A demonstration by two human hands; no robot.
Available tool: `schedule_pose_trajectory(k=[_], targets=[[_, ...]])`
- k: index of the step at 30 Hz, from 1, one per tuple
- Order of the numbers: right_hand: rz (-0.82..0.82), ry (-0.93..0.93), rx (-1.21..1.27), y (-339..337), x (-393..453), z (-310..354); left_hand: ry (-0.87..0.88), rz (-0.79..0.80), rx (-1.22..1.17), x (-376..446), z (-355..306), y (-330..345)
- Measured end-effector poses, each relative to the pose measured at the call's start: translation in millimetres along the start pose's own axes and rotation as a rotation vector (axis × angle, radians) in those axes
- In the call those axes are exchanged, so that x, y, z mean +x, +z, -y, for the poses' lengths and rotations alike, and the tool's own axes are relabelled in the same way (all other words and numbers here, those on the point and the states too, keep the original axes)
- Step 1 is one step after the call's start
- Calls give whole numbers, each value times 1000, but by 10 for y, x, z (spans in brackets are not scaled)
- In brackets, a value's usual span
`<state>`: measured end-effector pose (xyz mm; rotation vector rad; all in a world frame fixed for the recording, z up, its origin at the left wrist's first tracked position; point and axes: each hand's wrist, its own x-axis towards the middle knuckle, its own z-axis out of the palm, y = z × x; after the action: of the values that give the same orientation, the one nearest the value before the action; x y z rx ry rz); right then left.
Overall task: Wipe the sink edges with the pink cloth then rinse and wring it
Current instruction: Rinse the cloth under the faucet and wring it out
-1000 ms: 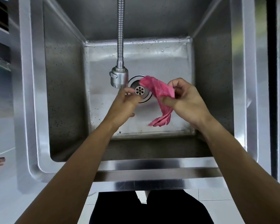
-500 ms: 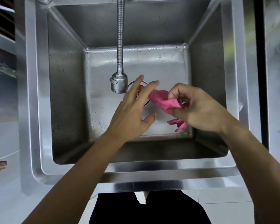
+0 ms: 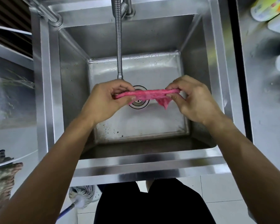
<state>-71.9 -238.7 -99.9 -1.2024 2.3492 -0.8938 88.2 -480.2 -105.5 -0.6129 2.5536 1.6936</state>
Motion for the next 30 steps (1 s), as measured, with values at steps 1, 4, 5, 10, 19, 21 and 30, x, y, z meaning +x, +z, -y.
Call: schedule_pose_trajectory(k=[1,4,5,10,19,21,30], targets=[[-29,0,-6,-4,-35,24,35,-40,-5,-35,-34,-18],[-93,56,80,-47,-180,187,134,-92,6,-106,-215,8],[-101,59,105,-80,-245,252,159,-93,10,-110,-276,33],[-296,124,210,-366,-729,593,294,-10,-6,-119,-666,104],[-703,437,332,-978,-2108,1172,533,412,-64,-272,-1727,727],[-765,491,300,-1036,-2466,1246,539,506,-110,-365,-1905,967],[-949,796,398,-969,-3943,974,401,812,-132,-970,-2126,2269]])
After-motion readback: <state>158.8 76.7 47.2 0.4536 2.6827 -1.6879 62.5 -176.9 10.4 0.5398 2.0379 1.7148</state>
